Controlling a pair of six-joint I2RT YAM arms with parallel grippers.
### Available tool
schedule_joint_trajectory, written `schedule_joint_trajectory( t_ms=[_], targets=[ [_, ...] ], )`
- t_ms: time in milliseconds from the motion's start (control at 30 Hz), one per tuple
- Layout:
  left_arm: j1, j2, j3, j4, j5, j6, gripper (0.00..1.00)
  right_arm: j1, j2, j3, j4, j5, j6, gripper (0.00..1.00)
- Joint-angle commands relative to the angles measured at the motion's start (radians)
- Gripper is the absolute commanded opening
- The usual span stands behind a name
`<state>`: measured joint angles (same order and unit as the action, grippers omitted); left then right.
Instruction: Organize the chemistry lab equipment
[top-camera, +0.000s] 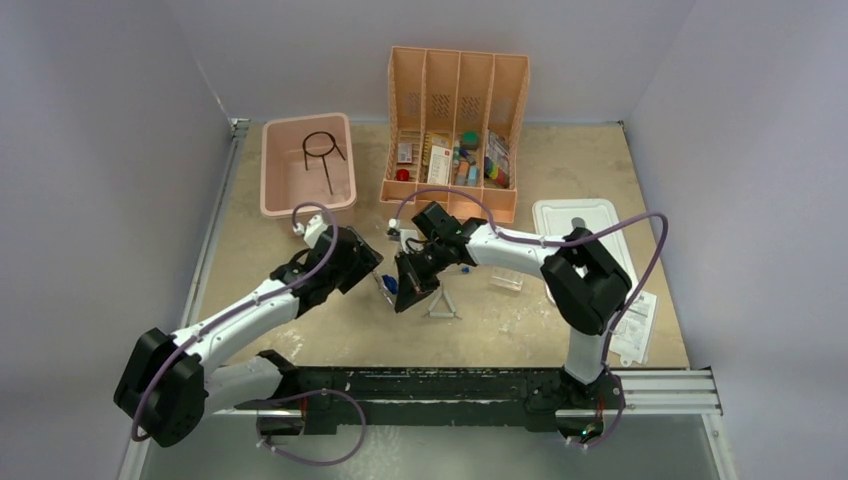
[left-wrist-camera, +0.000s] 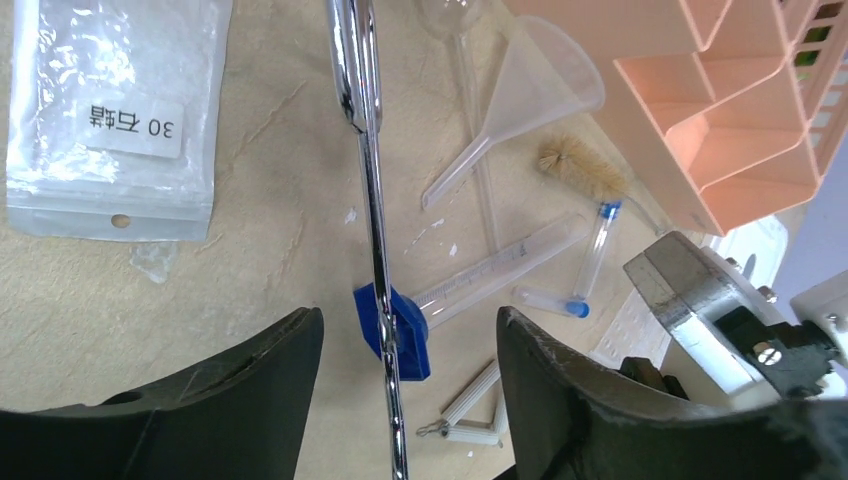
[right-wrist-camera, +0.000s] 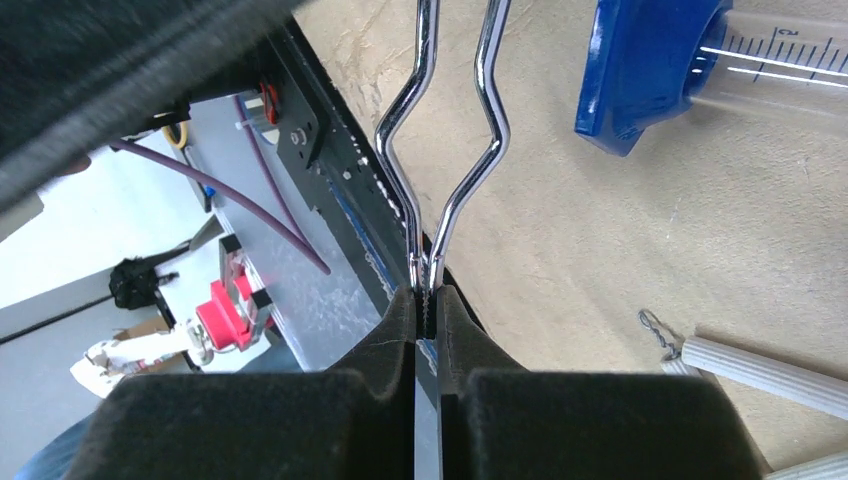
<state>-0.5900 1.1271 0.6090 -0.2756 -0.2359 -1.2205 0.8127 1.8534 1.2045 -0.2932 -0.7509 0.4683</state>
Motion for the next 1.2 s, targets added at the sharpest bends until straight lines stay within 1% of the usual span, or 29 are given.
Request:
schedule_joint_trajectory(
  t_ms=[0, 100, 133, 233, 300, 400, 433, 467, 533, 567, 633, 700, 733, 767, 867, 1000, 1033, 1100, 1167],
  targets=[
    [0.003, -0.042, -0.004, 0.021, -0.057, -0.041, 0.59, 0.002, -0.082, -0.011, 0.080, -0.012, 0.019, 0.00],
    [0.003, -0.011, -0.003, 0.052, -0.019, -0.047, 0.47, 0.002, -0.098, -0.014, 0.098, -0.005, 0.018, 0.00],
    [0.003, 0.000, -0.001, 0.055, -0.009, -0.050, 0.44, 0.001, -0.103, -0.015, 0.106, 0.000, 0.017, 0.00],
    [0.003, 0.019, 0.003, 0.053, 0.000, -0.052, 0.41, 0.002, -0.119, -0.018, 0.119, 0.015, 0.021, 0.00],
    [0.002, 0.019, 0.003, 0.059, 0.004, -0.052, 0.37, 0.002, -0.128, -0.019, 0.123, 0.022, 0.019, 0.00],
    [0.002, 0.011, 0.011, 0.054, -0.005, -0.042, 0.20, 0.002, -0.129, -0.018, 0.115, 0.032, 0.017, 0.00],
    [0.003, 0.009, 0.019, 0.042, -0.011, -0.037, 0.13, 0.001, -0.130, -0.017, 0.112, 0.038, 0.012, 0.00],
    [0.003, 0.007, 0.030, 0.027, -0.019, -0.029, 0.02, 0.002, -0.132, -0.014, 0.107, 0.047, 0.007, 0.00],
    [0.003, 0.005, 0.052, -0.006, -0.031, -0.004, 0.00, 0.002, -0.144, 0.000, 0.088, 0.099, -0.016, 0.00],
    [0.003, 0.004, 0.070, -0.027, -0.040, 0.008, 0.00, 0.003, -0.157, 0.007, 0.087, 0.141, -0.030, 0.06],
    [0.003, -0.006, 0.096, -0.066, -0.050, 0.037, 0.00, 0.003, -0.196, 0.001, 0.079, 0.176, -0.044, 0.33],
    [0.002, -0.025, 0.123, -0.108, -0.054, 0.067, 0.00, 0.002, -0.243, -0.005, 0.087, 0.208, -0.056, 0.55],
    [0.003, -0.037, 0.137, -0.126, -0.049, 0.085, 0.00, 0.002, -0.267, -0.006, 0.090, 0.230, -0.065, 0.63],
    [0.003, -0.050, 0.151, -0.145, -0.045, 0.103, 0.00, 0.002, -0.290, -0.006, 0.096, 0.246, -0.073, 0.68],
    [0.003, -0.084, 0.198, -0.189, -0.010, 0.176, 0.00, 0.002, -0.362, -0.006, 0.117, 0.292, -0.089, 0.75],
    [0.003, -0.079, 0.303, -0.179, 0.121, 0.372, 0.00, -0.014, -0.455, -0.030, 0.160, 0.381, -0.071, 0.78],
    [0.002, -0.065, 0.342, -0.199, 0.132, 0.420, 0.00, -0.022, -0.476, -0.037, 0.170, 0.403, -0.066, 0.78],
    [0.005, -0.006, 0.474, -0.275, 0.107, 0.498, 0.00, -0.038, -0.513, -0.051, 0.180, 0.453, -0.065, 0.78],
    [0.005, 0.063, 0.615, -0.339, 0.082, 0.576, 0.00, -0.054, -0.518, -0.038, 0.163, 0.472, -0.084, 0.78]
  ],
)
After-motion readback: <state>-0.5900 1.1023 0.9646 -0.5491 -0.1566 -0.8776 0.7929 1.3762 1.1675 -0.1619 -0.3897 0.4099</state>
